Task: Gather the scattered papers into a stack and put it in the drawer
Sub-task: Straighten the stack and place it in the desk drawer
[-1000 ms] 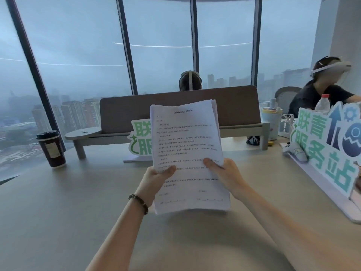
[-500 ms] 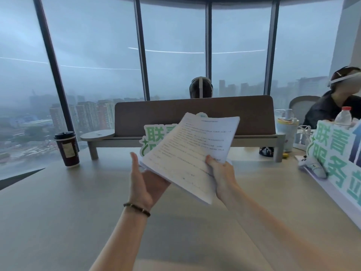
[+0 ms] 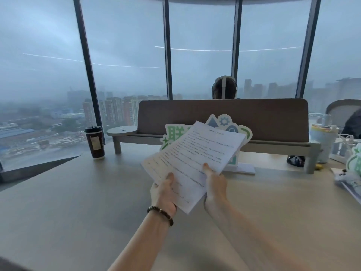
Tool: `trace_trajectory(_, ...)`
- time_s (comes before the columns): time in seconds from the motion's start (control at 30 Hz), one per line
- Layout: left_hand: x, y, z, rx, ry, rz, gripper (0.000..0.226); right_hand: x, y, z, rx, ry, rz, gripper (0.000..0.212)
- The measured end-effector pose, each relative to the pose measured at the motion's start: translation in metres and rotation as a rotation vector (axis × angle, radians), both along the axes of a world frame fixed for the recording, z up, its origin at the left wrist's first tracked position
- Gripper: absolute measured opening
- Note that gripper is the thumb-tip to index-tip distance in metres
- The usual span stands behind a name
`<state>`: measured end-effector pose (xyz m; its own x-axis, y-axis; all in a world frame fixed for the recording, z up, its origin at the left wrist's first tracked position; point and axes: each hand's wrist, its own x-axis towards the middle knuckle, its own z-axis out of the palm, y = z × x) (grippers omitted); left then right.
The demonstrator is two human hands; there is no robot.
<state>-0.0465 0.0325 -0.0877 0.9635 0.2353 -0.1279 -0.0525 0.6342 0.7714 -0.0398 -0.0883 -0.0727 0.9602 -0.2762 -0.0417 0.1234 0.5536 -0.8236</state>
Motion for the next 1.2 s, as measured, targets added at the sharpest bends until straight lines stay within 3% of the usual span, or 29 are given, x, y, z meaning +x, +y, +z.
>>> trace_trajectory(0.1, -0.007, 0.027, 0.004, 0.081, -0.023, 0.042, 0.029, 0.011, -0.005, 0.002, -0.039, -0.033, 0.09, 0.015)
trace_trajectory(0.23, -0.016, 0.068, 0.005, 0.18, -0.011, 0.052, 0.021, 0.032, -0.019, 0.009, -0.018, -0.027, 0.054, 0.028)
trace_trajectory(0.33, -0.022, 0.099, 0.002, 0.243, -0.008, 0.046, 0.024, 0.047, -0.024, 0.014, -0.09, 0.005, 0.044, 0.025)
trace_trajectory(0.5, -0.041, 0.146, 0.004, 0.29, 0.004, 0.09, 0.034, 0.057, -0.013, 0.019, -0.399, 0.094, 0.326, 0.038)
trace_trajectory(0.67, -0.076, 0.192, 0.013, 0.379, 0.042, 0.136, 0.03, 0.051, 0.014, 0.029, -0.813, 0.086, 0.664, 0.023)
trace_trajectory(0.77, -0.097, 0.215, 0.015, 0.406, 0.079, 0.183, 0.031, 0.049, 0.047, 0.026, -0.953, 0.032, 0.72, 0.014)
trace_trajectory(0.97, -0.147, 0.256, 0.011, 0.395, 0.167, 0.309, 0.031, 0.048, 0.128, 0.006, -0.973, -0.081, 0.774, 0.013)
trace_trajectory(1.2, -0.213, 0.307, 0.002, 0.254, 0.262, 0.468, 0.027, 0.029, 0.219, -0.009, -0.822, -0.119, 1.004, 0.022)
